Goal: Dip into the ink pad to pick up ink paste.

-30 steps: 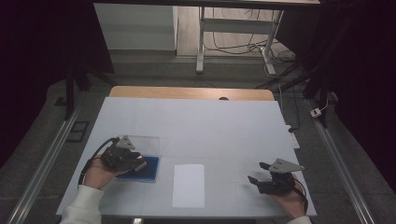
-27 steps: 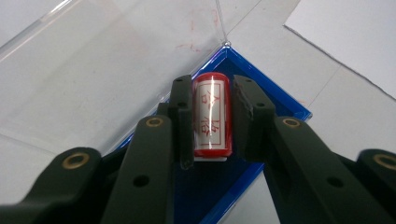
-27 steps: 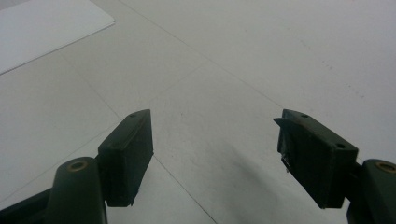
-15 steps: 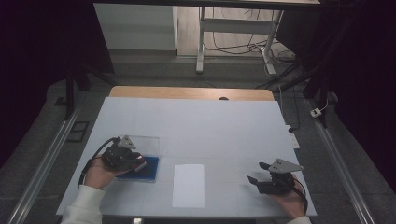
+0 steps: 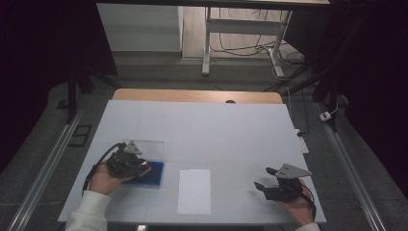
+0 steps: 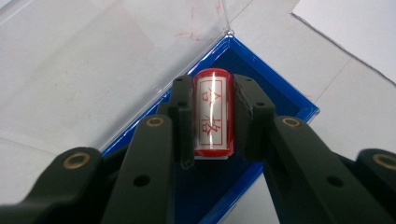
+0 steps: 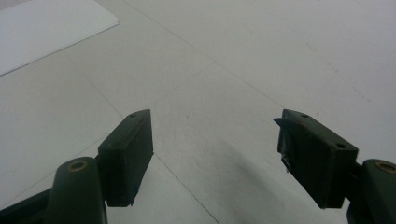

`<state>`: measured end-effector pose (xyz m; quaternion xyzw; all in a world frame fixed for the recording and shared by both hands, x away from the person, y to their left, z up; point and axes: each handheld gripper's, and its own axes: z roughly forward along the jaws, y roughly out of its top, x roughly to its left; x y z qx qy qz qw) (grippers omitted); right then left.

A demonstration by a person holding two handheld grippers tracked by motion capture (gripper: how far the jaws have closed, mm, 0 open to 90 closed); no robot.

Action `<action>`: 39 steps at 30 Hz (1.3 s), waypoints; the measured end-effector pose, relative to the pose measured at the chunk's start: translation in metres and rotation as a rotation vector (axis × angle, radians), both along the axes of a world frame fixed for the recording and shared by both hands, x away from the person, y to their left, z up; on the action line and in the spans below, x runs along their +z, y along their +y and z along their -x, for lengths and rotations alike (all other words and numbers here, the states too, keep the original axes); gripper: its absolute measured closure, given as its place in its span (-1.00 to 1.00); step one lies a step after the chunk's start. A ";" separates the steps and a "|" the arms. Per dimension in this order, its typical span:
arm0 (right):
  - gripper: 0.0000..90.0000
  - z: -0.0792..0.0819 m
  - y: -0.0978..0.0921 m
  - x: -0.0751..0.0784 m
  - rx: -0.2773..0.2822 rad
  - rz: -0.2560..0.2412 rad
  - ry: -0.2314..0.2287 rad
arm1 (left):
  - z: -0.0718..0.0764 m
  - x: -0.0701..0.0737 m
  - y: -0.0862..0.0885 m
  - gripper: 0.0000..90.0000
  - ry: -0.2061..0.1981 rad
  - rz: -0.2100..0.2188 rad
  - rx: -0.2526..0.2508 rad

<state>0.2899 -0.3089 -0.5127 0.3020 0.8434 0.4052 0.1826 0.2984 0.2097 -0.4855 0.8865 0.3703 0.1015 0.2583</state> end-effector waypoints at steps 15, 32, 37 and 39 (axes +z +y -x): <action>-0.42 0.001 0.000 0.000 -0.004 0.009 -0.005 | 0.000 -0.001 0.000 0.58 -0.004 0.004 -0.001; -0.42 0.001 0.000 0.000 -0.001 0.002 -0.003 | 0.000 -0.003 0.002 0.58 -0.002 0.023 0.003; -0.42 0.001 -0.001 0.000 -0.002 0.000 -0.003 | 0.000 -0.003 0.002 0.58 -0.002 0.025 0.004; -0.42 0.001 -0.001 0.000 0.000 0.001 -0.003 | 0.000 -0.003 0.002 0.58 -0.004 0.022 0.003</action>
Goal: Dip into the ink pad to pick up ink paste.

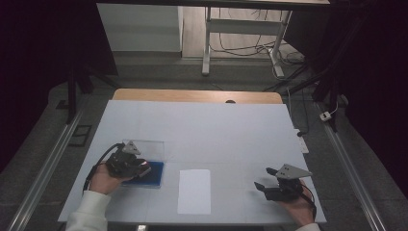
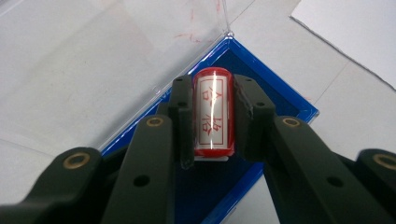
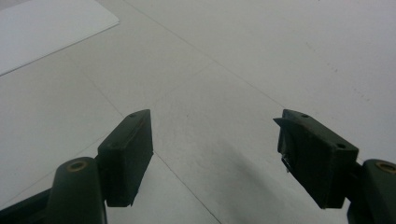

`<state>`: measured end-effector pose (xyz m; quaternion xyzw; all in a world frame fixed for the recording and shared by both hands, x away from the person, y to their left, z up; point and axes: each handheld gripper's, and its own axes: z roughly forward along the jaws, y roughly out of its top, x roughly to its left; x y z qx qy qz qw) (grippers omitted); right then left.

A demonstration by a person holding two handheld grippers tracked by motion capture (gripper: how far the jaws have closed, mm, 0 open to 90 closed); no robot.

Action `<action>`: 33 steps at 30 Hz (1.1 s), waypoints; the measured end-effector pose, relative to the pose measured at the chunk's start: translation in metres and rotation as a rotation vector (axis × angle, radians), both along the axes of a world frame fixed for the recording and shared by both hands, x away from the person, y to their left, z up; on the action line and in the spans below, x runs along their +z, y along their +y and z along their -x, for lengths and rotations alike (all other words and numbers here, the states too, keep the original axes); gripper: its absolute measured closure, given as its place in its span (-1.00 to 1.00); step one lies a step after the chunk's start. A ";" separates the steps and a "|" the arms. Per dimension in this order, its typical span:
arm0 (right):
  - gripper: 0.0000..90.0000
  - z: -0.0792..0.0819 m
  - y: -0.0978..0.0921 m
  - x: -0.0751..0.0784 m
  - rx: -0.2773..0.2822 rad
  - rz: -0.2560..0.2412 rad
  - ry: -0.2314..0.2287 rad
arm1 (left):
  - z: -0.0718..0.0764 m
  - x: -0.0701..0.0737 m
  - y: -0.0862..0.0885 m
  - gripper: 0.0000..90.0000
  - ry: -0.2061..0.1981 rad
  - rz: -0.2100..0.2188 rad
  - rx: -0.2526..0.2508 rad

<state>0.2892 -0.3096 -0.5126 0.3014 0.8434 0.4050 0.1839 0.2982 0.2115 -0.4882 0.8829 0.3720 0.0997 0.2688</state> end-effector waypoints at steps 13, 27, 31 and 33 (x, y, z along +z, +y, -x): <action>-0.42 0.000 -0.004 0.001 -0.011 -0.011 -0.005 | 0.008 0.023 0.004 0.57 -0.050 0.042 -0.045; -0.42 0.001 -0.003 0.001 -0.008 0.003 -0.003 | 0.028 0.062 0.006 0.57 -0.137 0.071 -0.036; -0.42 0.001 -0.003 0.000 -0.009 0.006 0.001 | 0.024 0.055 0.006 0.57 -0.113 0.068 -0.034; -0.42 0.001 -0.003 0.000 -0.009 0.008 0.003 | 0.021 0.052 0.007 0.57 -0.102 0.066 -0.032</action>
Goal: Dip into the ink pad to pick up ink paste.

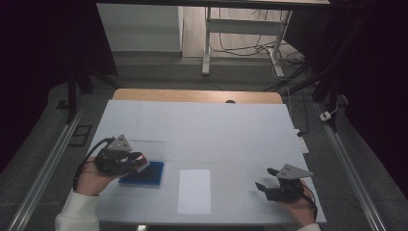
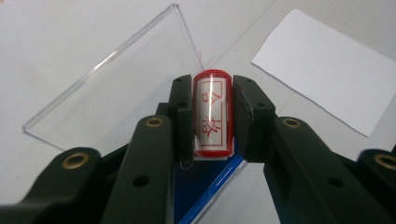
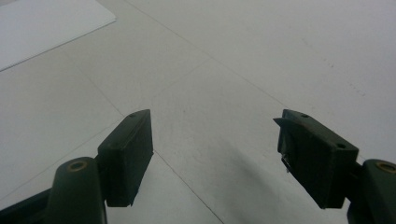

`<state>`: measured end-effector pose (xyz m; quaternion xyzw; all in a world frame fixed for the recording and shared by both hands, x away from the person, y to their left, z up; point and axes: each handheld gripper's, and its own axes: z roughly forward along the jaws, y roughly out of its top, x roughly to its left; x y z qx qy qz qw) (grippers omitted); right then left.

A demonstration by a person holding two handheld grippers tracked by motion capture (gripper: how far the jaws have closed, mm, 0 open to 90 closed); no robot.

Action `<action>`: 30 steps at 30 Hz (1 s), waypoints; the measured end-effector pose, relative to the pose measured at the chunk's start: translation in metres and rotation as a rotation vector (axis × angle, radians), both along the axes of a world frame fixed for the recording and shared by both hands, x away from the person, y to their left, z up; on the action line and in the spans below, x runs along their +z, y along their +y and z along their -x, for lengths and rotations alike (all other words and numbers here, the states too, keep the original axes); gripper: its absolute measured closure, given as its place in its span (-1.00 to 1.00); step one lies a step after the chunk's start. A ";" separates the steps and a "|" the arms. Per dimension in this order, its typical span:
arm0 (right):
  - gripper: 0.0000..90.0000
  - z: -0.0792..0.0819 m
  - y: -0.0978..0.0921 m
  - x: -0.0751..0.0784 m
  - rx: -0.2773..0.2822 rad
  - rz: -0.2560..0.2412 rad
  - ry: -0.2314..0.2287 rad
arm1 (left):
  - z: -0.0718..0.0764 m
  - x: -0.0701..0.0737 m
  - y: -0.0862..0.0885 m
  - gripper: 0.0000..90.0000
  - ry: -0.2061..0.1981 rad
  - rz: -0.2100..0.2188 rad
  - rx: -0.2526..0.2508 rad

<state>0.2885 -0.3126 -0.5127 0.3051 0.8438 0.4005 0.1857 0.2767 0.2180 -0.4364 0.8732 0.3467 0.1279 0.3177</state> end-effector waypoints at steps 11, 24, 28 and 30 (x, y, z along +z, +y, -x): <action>-0.42 0.000 -0.001 0.000 -0.003 -0.004 0.000 | -0.010 -0.021 -0.004 0.57 0.060 -0.038 0.012; -0.42 0.000 -0.001 -0.001 -0.003 -0.003 0.001 | -0.017 -0.037 -0.005 0.57 0.099 -0.072 0.033; -0.42 0.000 -0.002 0.000 -0.003 0.003 0.000 | -0.019 -0.040 -0.006 0.57 0.110 -0.081 0.030; -0.42 0.000 -0.002 0.000 -0.004 0.003 0.000 | -0.019 -0.042 -0.006 0.57 0.115 -0.084 0.033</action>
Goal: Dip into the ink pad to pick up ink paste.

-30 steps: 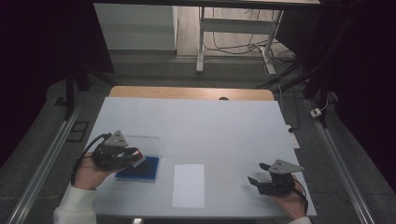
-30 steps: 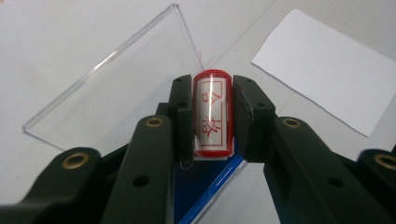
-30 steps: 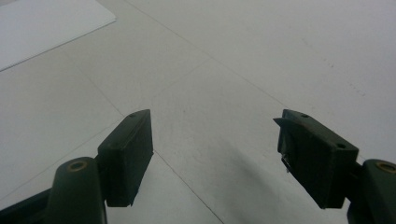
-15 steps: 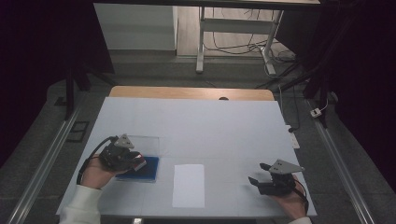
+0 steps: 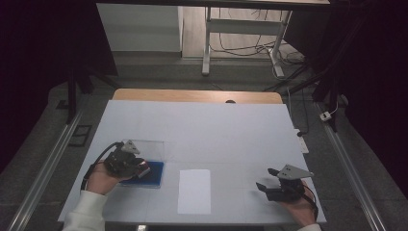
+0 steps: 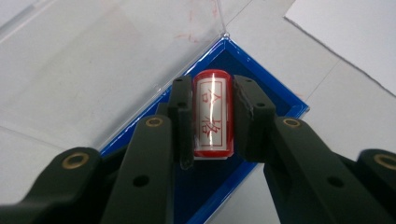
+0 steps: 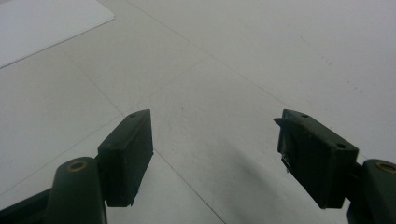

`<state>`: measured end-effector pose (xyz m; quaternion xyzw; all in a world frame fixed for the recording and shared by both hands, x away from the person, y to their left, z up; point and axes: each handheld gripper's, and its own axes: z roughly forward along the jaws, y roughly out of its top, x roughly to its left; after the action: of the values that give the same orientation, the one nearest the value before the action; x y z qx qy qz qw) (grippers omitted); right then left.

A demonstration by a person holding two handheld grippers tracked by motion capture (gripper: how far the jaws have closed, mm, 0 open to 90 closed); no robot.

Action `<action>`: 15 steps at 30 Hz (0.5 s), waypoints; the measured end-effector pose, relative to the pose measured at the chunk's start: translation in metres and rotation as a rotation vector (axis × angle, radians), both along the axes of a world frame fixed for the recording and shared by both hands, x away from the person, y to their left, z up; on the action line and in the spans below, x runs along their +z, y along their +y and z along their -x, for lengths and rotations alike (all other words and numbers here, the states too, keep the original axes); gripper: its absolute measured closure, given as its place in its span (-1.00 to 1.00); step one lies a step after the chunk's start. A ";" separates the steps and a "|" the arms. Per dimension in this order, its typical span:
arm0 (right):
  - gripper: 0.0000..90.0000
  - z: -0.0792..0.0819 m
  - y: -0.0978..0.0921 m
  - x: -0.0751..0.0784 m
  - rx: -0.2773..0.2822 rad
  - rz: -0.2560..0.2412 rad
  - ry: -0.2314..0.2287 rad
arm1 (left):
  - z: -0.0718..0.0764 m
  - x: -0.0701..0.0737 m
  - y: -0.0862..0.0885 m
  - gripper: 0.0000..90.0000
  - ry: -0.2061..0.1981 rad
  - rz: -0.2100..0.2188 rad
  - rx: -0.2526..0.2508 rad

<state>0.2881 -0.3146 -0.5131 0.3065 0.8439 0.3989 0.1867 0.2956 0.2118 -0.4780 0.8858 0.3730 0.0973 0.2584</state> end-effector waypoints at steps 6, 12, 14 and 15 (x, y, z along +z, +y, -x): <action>-0.42 0.000 0.000 0.000 0.001 -0.001 -0.001 | 0.000 -0.001 0.000 0.57 0.003 -0.007 0.001; -0.42 0.000 0.000 0.001 0.001 0.001 -0.002 | 0.000 0.000 -0.002 0.57 0.005 -0.025 0.001; -0.42 0.000 0.000 0.000 0.004 -0.002 -0.001 | 0.000 0.000 -0.004 0.57 0.002 -0.035 -0.002; -0.42 0.000 0.000 0.000 0.003 -0.002 -0.001 | 0.000 0.000 -0.005 0.57 0.000 -0.048 -0.004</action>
<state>0.2880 -0.3146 -0.5128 0.3051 0.8438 0.4003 0.1861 0.2952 0.2066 -0.4778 0.8925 0.3688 0.1058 0.2373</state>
